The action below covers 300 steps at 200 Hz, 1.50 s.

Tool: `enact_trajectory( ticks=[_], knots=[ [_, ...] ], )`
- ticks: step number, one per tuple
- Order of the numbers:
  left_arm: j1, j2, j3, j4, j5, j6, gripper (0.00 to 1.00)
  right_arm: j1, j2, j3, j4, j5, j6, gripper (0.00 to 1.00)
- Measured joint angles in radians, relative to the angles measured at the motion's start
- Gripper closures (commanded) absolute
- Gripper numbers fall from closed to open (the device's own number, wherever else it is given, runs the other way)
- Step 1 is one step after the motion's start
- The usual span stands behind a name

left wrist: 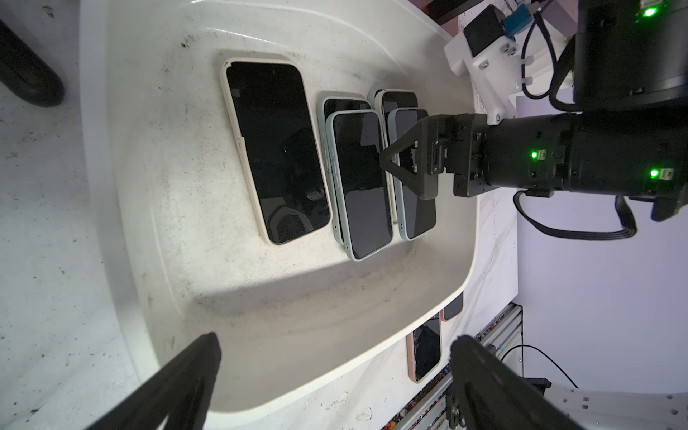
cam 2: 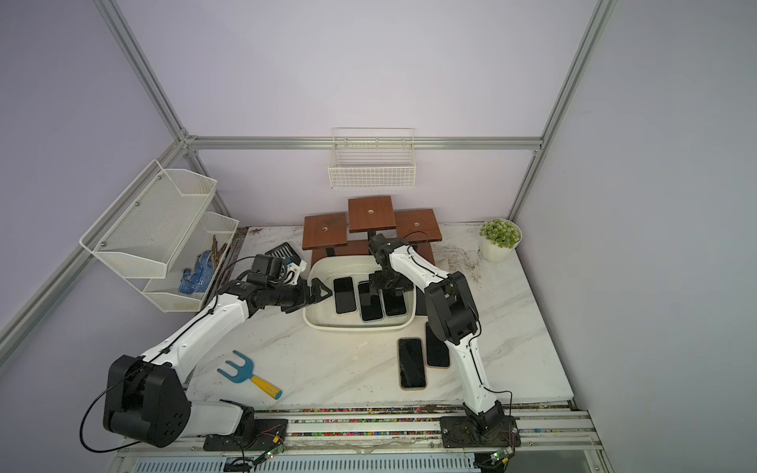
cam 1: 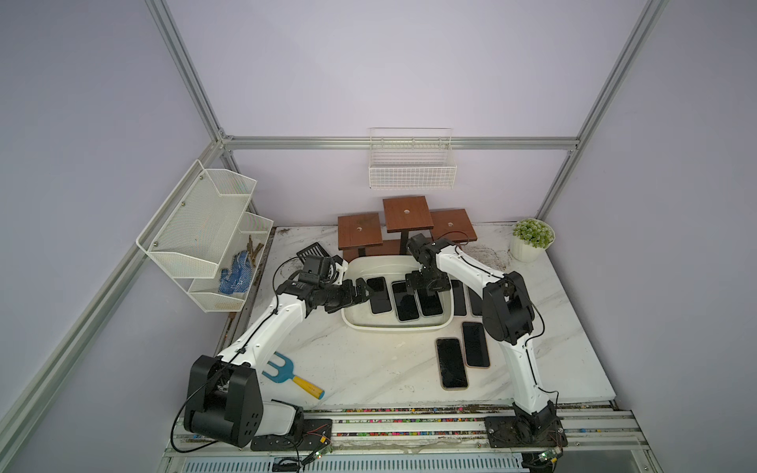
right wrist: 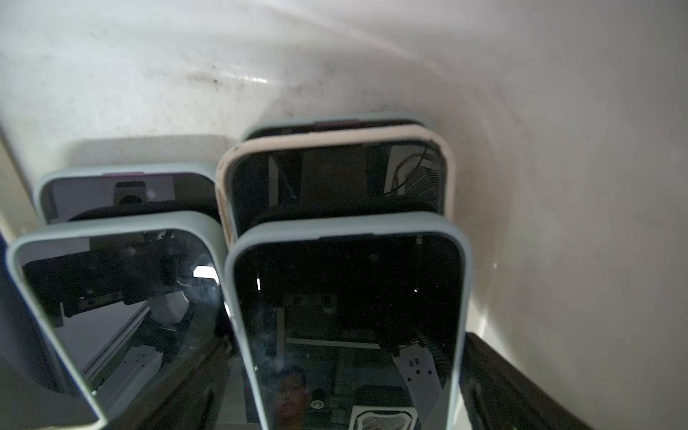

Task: Take the phone out of the storage box
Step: Pick up the phone from the storage box.

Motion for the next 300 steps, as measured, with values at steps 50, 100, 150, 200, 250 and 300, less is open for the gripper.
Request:
enact_trajectory(
  ticks=[50,100,150,200,250,300],
  knots=[
    [0.0,0.0,0.0,0.0,0.0,0.0,0.0,-0.004,-0.004,-0.012,0.015,-0.026,0.01,0.1],
    [0.0,0.012,0.0,0.0,0.001,0.0,0.0,-0.005,-0.011,-0.021,0.019,-0.011,0.009,0.29],
    [0.0,0.026,0.0,0.004,0.002,0.0,0.0,-0.005,-0.015,-0.022,0.02,-0.006,0.008,0.38],
    [0.0,0.029,0.0,0.015,0.006,-0.006,0.0,-0.003,-0.032,-0.021,0.016,0.006,0.004,0.41],
    [0.0,0.029,0.0,0.043,0.014,-0.019,0.0,-0.003,-0.14,-0.018,0.016,0.007,-0.002,0.43],
    [-0.008,0.065,0.003,0.063,0.018,-0.034,0.0,-0.003,-0.233,-0.005,0.011,0.004,-0.003,0.44]
  ],
)
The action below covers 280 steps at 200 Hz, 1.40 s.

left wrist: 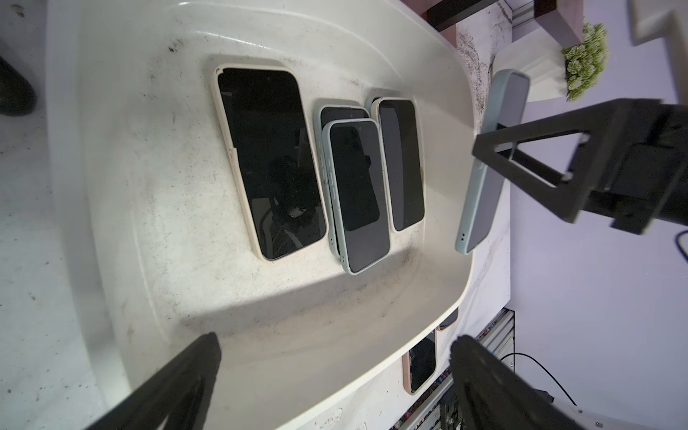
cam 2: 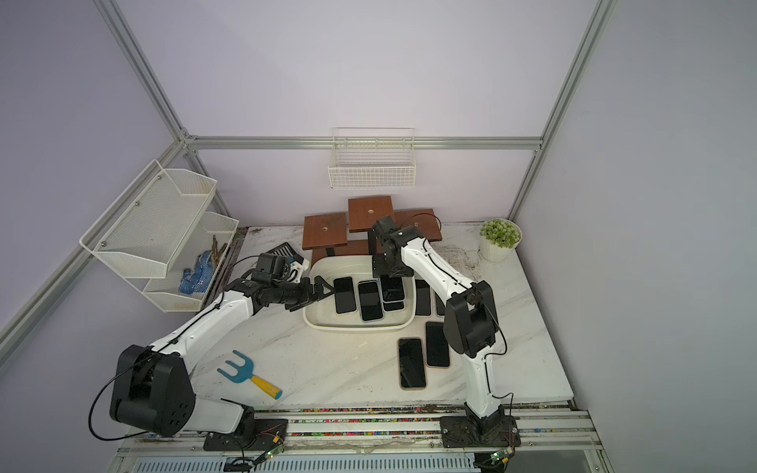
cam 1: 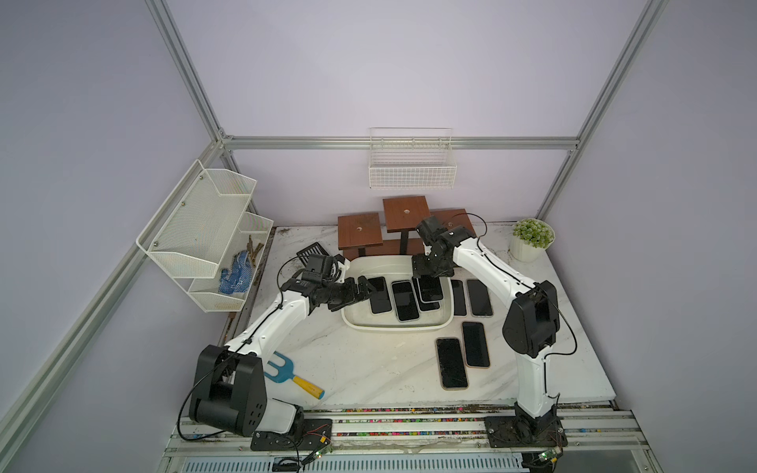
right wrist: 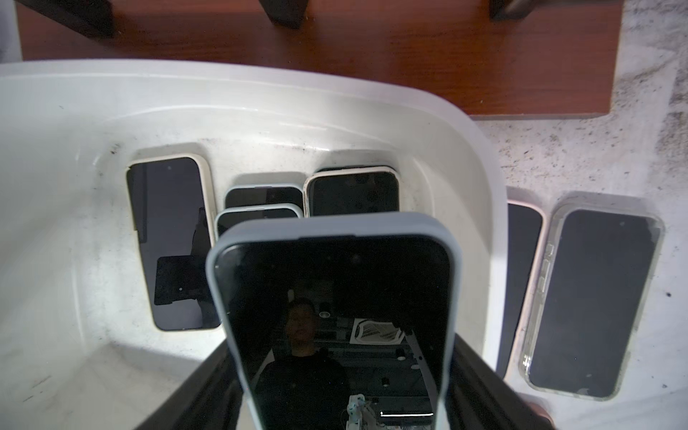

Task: Take the phone out of the storage box
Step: Pick up the phone from the storage box, then place the phone at the center of the board.

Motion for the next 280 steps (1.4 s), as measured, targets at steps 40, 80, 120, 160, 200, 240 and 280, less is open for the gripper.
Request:
enact_trajectory(
  ticks=[40,80,120,160,200,240,280],
  knots=[
    [-0.039,0.045,0.029,0.001,0.001,-0.001,0.0,-0.026,-0.122,-0.065,-0.011,0.006,-0.012,0.44],
    [-0.079,0.093,0.095,0.011,0.007,-0.001,0.0,-0.14,-0.327,-0.286,-0.008,0.024,-0.031,0.45],
    [-0.101,0.141,0.128,0.025,0.018,-0.001,0.0,-0.293,-0.426,-0.521,0.019,0.034,-0.068,0.45],
    [-0.11,0.159,0.131,0.024,0.027,0.001,0.0,-0.41,-0.413,-0.648,0.067,0.061,-0.138,0.47],
    [-0.111,0.159,0.132,0.021,0.03,0.008,0.0,-0.476,-0.343,-0.63,0.132,0.127,-0.233,0.48],
    [-0.111,0.159,0.132,0.008,0.029,0.026,0.0,-0.51,-0.233,-0.558,0.198,0.183,-0.352,0.52],
    [-0.107,0.157,0.131,-0.009,0.025,0.037,0.0,-0.517,-0.125,-0.483,0.25,0.19,-0.43,0.52]
  ],
)
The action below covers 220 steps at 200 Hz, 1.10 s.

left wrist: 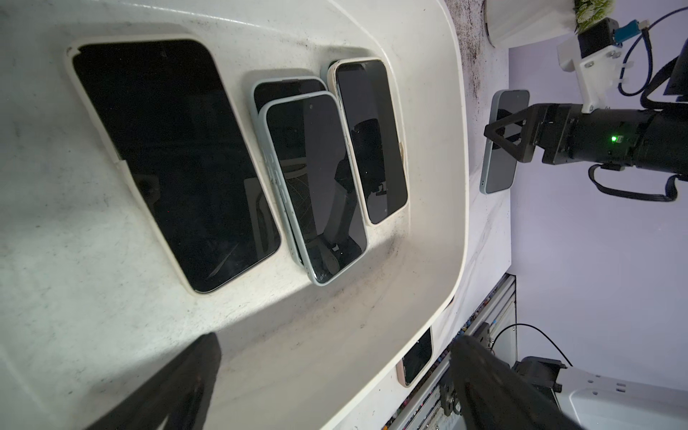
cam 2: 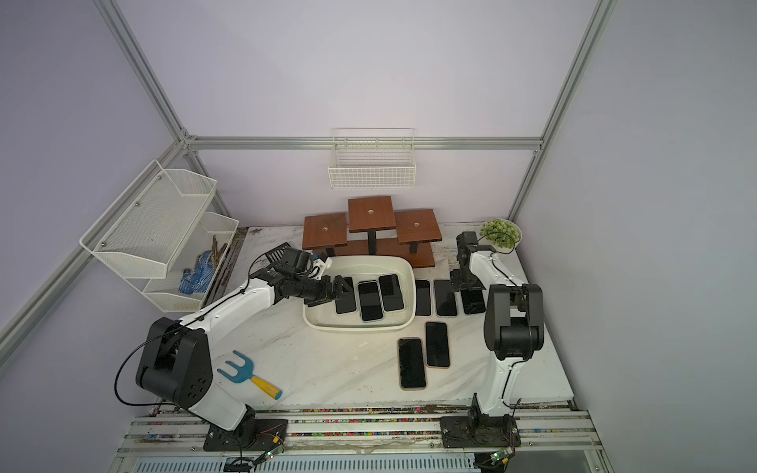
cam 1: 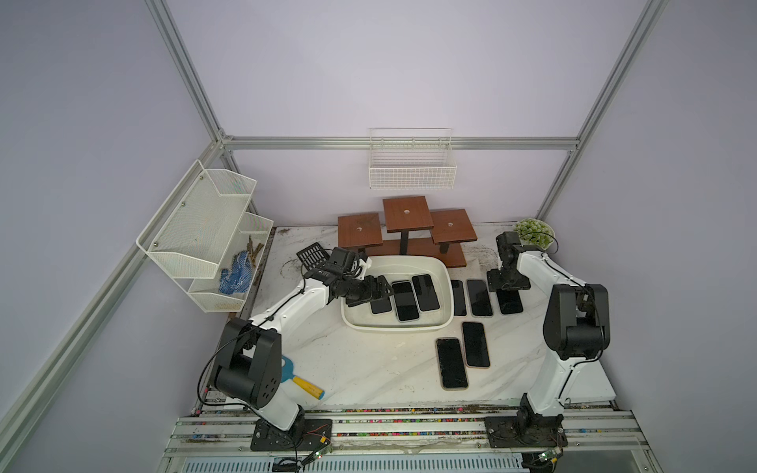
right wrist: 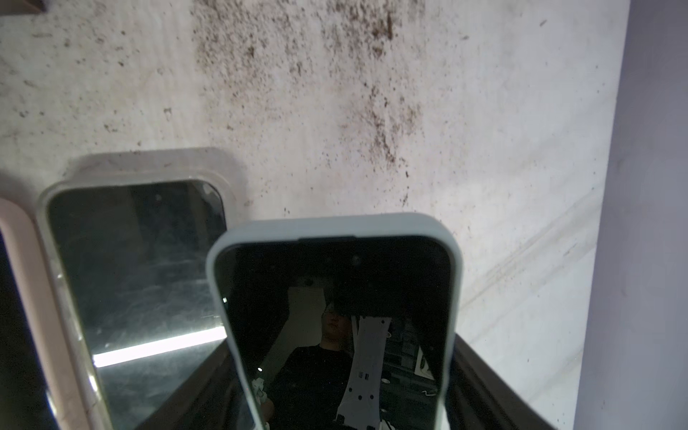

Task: Take the phone out of the storage box
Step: Place the phone at the center of the board.

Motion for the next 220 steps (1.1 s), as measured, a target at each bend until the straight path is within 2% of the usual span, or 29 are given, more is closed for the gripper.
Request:
enact_trajectory(
  ticks=[70,102,105,116,167,176,220],
  knots=[
    [0.023,-0.04,-0.008,-0.023,-0.024,0.0,0.0,-0.004,0.093,0.02,0.048,-0.027,-0.052,0.51],
    [0.023,-0.056,-0.026,-0.027,-0.032,0.0,0.0,-0.008,0.097,0.023,0.056,-0.041,-0.052,0.36],
    [0.023,-0.056,-0.026,-0.028,-0.033,0.0,0.0,-0.009,0.097,0.023,0.056,-0.043,-0.051,0.3],
    [0.023,-0.056,-0.026,-0.029,-0.035,-0.001,0.0,-0.01,0.097,0.023,0.056,-0.047,-0.05,0.24],
    [0.023,-0.057,-0.026,-0.028,-0.039,-0.003,0.0,-0.018,0.096,0.017,0.058,-0.069,-0.027,0.12],
    [0.023,-0.057,-0.026,-0.028,-0.04,-0.003,0.0,-0.02,0.094,0.014,0.061,-0.072,-0.023,0.0],
    [0.023,-0.077,-0.026,-0.028,-0.045,-0.003,0.0,-0.034,0.058,-0.029,0.069,-0.082,-0.002,0.0]
  ],
)
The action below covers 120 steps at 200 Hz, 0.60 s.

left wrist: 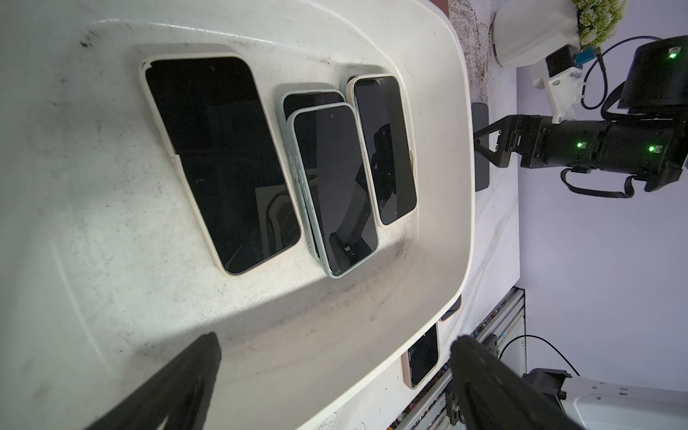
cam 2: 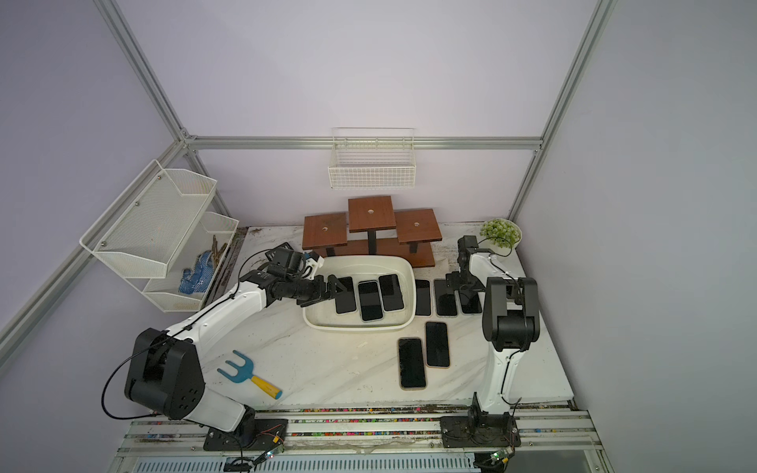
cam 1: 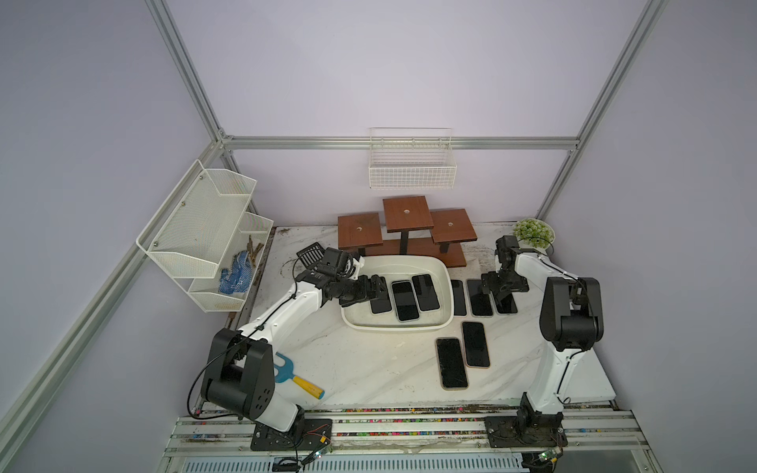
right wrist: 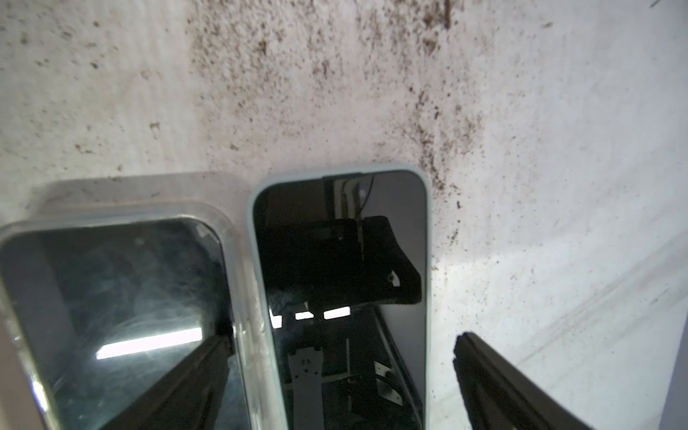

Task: Take the phone out of the storage box
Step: Place the phone at the center of the board.

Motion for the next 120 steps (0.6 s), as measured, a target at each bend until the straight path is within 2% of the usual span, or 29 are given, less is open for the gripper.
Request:
enact_trajectory(
  ticks=[30,76,97,120],
  knots=[
    [0.0,-0.013,0.0,0.0,-0.001,0.0,0.0,-0.005,-0.05,-0.019,-0.004,-0.045,0.014,0.0],
    [0.0,-0.013,0.0,0.001,-0.008,-0.001,0.0,0.013,-0.274,0.003,-0.012,-0.232,0.035,0.0],
    [0.0,-0.013,0.0,0.003,-0.007,-0.005,0.0,0.086,-0.359,0.017,-0.016,-0.292,0.05,0.0],
    [0.0,-0.009,0.001,0.007,-0.007,-0.009,0.0,0.243,-0.39,0.034,-0.024,-0.328,0.066,0.0]
  ],
)
